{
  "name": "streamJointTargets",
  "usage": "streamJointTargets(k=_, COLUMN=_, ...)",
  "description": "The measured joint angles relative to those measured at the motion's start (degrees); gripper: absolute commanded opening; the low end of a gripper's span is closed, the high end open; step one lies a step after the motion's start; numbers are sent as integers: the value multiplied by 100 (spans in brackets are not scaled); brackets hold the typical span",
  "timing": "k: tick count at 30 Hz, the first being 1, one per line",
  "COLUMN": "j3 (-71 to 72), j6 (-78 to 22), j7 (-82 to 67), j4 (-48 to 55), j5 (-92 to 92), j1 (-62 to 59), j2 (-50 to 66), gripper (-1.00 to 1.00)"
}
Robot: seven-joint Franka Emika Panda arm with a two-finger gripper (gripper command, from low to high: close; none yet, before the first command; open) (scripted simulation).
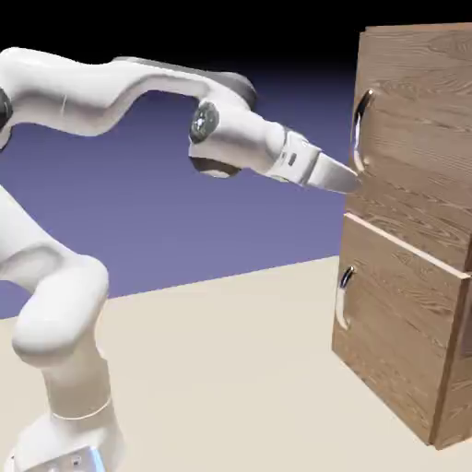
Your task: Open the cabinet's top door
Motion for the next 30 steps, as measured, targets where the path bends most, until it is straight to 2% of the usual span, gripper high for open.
streamJointTargets(k=30, j3=2047, j6=-195, j7=-6134, j4=1587, j5=7370, j1=-2099, j2=-174, gripper=0)
